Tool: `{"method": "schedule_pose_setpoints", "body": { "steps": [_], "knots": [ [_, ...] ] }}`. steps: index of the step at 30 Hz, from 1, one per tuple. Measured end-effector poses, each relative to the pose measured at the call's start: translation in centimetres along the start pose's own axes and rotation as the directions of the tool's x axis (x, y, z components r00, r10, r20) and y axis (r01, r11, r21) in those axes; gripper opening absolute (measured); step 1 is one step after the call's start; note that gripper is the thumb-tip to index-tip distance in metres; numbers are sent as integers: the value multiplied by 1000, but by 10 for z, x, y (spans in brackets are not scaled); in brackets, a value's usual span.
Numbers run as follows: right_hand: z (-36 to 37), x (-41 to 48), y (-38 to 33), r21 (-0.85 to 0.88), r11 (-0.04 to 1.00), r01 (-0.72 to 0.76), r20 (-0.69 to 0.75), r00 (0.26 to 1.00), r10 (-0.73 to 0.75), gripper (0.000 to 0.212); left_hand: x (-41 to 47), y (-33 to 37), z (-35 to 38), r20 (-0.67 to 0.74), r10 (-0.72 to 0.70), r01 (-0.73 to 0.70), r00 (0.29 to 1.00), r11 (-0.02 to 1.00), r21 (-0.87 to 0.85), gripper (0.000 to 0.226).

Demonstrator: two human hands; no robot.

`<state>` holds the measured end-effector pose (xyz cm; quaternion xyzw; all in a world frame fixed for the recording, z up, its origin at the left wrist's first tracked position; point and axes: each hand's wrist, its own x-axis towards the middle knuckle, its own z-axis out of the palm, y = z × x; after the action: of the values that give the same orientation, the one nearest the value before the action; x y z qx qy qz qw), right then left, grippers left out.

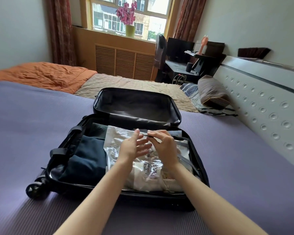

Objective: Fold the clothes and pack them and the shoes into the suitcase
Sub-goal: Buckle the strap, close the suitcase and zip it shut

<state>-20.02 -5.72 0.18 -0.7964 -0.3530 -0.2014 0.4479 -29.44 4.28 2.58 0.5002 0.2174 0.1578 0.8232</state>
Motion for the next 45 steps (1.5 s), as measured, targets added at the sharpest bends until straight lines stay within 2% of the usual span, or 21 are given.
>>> {"method": "schedule_pose_setpoints", "body": {
  "steps": [2,6,7,9,11,12,14,17,20,24,29,33,35,37,41,45],
  "knots": [
    [2,-6,-2,0,999,34,-23,999,-34,23,9,8,-2,-30,-71,71,997,997,16,38],
    [4,-15,-3,-82,978,191,54,981,-187,27,18,4,-12,-83,-79,80,993,997,12,27],
    [3,-16,-2,-59,984,170,93,982,-164,29,18,1,-14,-82,-82,81,993,997,-8,28],
    [-2,-17,2,36,999,38,247,968,-46,40,20,-2,-16,-99,-65,63,993,998,-19,32],
    [-6,-14,8,79,992,-103,382,922,66,60,22,-2,-20,-114,-2,8,994,999,47,33],
    [-7,-12,11,71,987,-142,403,910,102,68,22,-1,-22,-105,37,-28,994,996,89,34],
    [-8,-5,14,20,991,-134,409,905,114,68,23,1,-26,-70,102,-90,992,984,157,37],
    [-5,4,3,11,999,-43,411,911,35,44,23,3,-32,-38,165,-155,986,970,190,37],
    [4,10,-10,-16,999,51,400,915,-41,36,24,8,-40,-44,202,-189,978,959,209,35],
    [23,15,-26,13,991,131,366,922,-127,36,24,19,-62,-71,245,-226,967,952,208,32],
    [46,14,-35,53,995,84,328,940,-97,38,23,30,-98,-100,303,-262,948,918,297,20],
    [53,7,-36,47,997,63,327,942,-75,45,22,48,-160,-267,444,-305,856,849,432,13],
    [56,7,-36,55,998,40,319,946,-55,48,18,57,-198,-396,460,-289,794,860,420,12],
    [60,9,-38,66,998,6,319,947,-27,47,15,57,-234,-501,410,-224,762,893,390,13],
    [69,10,-43,89,995,-32,339,941,0,44,12,32,-282,-522,214,39,826,901,432,22],
    [74,10,-47,107,993,-40,364,932,-1,44,18,9,-308,-540,147,161,829,862,480,24]
  ]
}}
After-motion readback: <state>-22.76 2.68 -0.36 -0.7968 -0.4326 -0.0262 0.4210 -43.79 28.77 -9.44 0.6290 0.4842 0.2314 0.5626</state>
